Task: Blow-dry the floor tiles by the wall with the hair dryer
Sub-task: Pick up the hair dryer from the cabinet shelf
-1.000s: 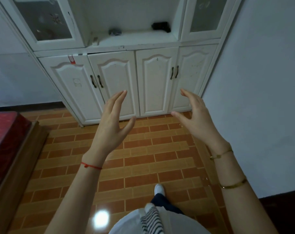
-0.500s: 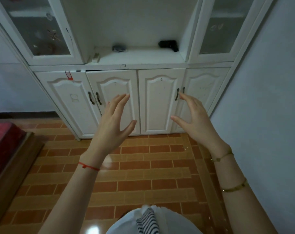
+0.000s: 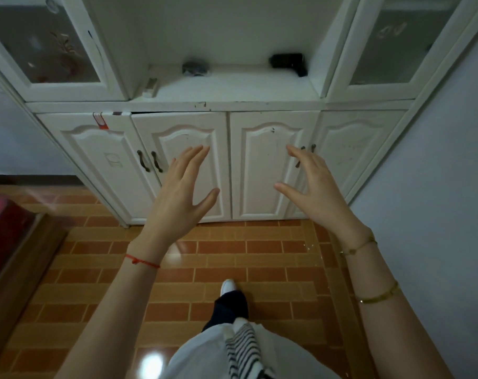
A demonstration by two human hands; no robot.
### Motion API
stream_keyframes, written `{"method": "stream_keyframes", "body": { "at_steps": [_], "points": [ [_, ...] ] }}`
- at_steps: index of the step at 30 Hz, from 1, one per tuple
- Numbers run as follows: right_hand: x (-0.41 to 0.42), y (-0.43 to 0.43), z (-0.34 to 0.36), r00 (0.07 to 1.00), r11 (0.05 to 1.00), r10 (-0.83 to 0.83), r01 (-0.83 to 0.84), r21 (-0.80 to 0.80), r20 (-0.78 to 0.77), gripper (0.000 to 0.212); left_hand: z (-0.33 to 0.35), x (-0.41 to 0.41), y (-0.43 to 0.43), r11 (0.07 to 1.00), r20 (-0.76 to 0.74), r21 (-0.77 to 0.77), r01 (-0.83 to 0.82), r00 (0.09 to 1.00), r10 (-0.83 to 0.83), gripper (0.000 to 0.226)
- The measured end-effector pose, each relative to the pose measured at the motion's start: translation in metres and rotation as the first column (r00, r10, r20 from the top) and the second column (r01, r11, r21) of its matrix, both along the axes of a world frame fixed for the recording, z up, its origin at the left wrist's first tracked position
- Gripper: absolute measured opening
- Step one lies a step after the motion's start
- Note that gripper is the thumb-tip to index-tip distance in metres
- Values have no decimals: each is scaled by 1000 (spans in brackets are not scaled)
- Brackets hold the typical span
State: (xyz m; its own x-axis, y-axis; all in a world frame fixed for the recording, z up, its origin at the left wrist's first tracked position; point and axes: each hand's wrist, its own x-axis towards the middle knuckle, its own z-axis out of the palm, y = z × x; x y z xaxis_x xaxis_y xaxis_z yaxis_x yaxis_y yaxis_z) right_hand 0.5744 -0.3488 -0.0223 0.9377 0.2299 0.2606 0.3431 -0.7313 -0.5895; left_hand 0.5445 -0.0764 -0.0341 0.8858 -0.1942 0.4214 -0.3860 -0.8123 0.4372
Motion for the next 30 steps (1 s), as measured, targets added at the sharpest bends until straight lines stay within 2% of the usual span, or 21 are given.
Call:
{"method": "stream_keyframes", "body": {
  "at_steps": [13,30],
  "points": [
    [191,40,17,1000,1000,0,0,17,29,73,12,195,39,1000,39,-23,20,999,-19,72],
    [341,27,-9,995,995,-64,69,71,-70,71,-3,372,25,995,-52,7,95,994,-94,69]
  ]
}}
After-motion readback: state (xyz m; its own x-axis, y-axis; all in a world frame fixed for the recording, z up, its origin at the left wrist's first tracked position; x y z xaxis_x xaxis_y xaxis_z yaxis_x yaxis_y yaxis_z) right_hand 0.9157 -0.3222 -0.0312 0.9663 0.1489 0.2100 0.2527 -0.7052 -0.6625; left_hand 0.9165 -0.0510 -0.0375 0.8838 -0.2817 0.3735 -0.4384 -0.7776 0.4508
